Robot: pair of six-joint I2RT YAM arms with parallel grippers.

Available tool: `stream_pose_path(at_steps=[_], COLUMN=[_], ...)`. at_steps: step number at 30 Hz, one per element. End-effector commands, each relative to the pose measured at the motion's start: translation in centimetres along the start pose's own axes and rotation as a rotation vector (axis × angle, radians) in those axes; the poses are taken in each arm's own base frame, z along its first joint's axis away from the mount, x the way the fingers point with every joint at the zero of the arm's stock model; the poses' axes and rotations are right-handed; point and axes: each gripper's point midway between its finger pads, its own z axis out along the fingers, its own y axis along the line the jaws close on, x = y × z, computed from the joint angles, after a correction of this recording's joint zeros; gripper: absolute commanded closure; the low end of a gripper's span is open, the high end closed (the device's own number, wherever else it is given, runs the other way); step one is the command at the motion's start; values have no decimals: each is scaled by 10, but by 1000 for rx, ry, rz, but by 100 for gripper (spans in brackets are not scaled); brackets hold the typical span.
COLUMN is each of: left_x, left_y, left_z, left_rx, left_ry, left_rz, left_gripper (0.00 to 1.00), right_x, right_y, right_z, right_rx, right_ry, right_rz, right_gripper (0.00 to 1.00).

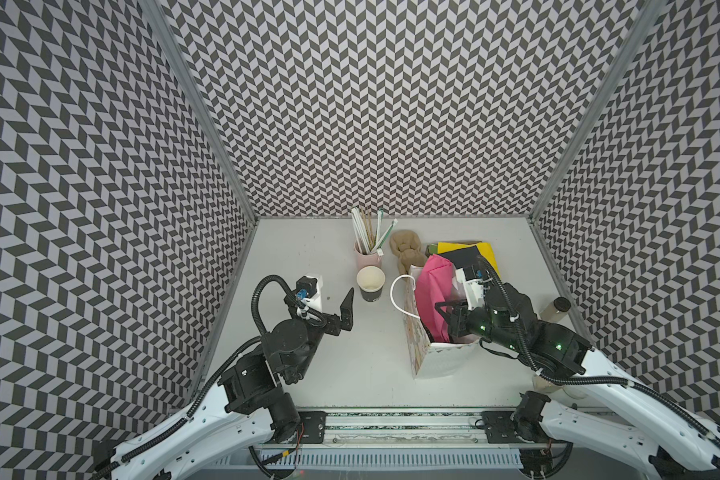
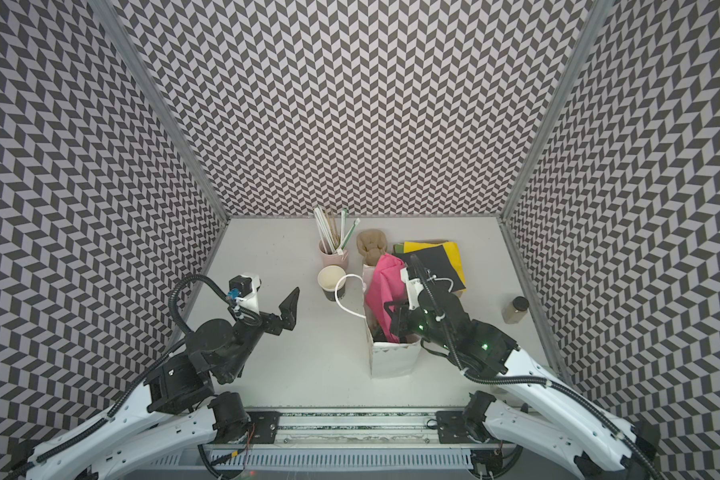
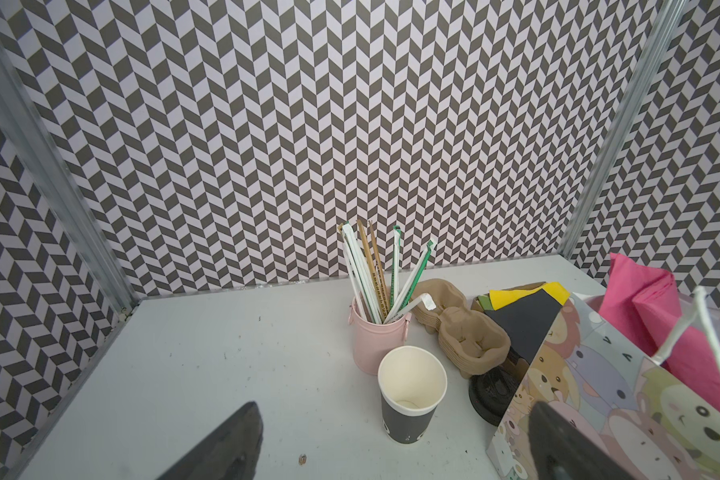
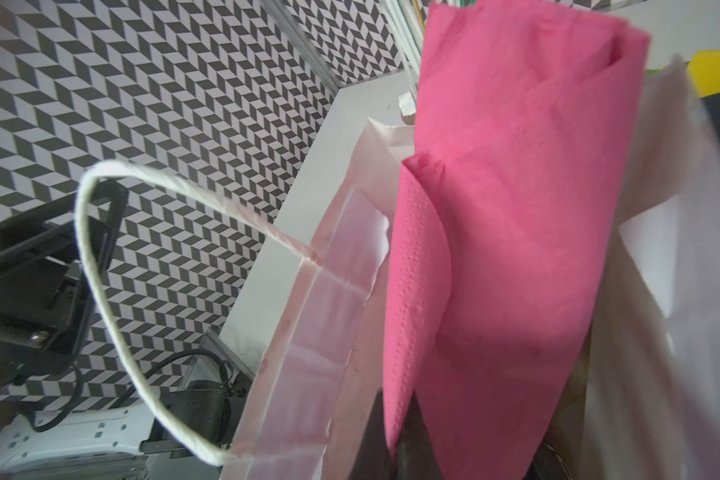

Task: Pack the takeout coffee
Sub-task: 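Carry the pink napkin over the bag and lower it inside with the right gripper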

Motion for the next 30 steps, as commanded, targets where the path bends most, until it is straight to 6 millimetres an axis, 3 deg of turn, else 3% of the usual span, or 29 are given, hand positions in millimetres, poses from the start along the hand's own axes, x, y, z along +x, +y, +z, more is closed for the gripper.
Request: stream_pose_path(at_steps=[1, 6, 11, 16, 20, 25, 30], left_x=[-4, -4, -6, -5, -5, -6, -6], left_y=[1, 0, 0, 0, 0, 0, 0], left_z=[-1, -1, -1, -1, -2, -2, -3], left_rx=[4, 7, 10, 12, 12, 13, 14], left_ry=[-18, -18, -20, -20, -21, -23, -24], left_rz=[-32, -31, -34, -34, -34, -35, -37], left_gripper=[0, 0, 0, 0, 0, 0, 0], right_x=[-18, -32, -41, -57, -66, -50, -45], right_y=[3, 12, 19, 22, 14, 3, -10], right_z=[-10, -21, -20, -18, -6, 23, 29], right_rx=[31, 35, 37, 72, 146, 200, 254], right_ry=[-57, -71, -66, -94, -127, -56, -57], right_rz=[10, -12, -32, -60, -82, -101, -93], right_gripper=[97, 66, 54, 53, 53, 57, 72])
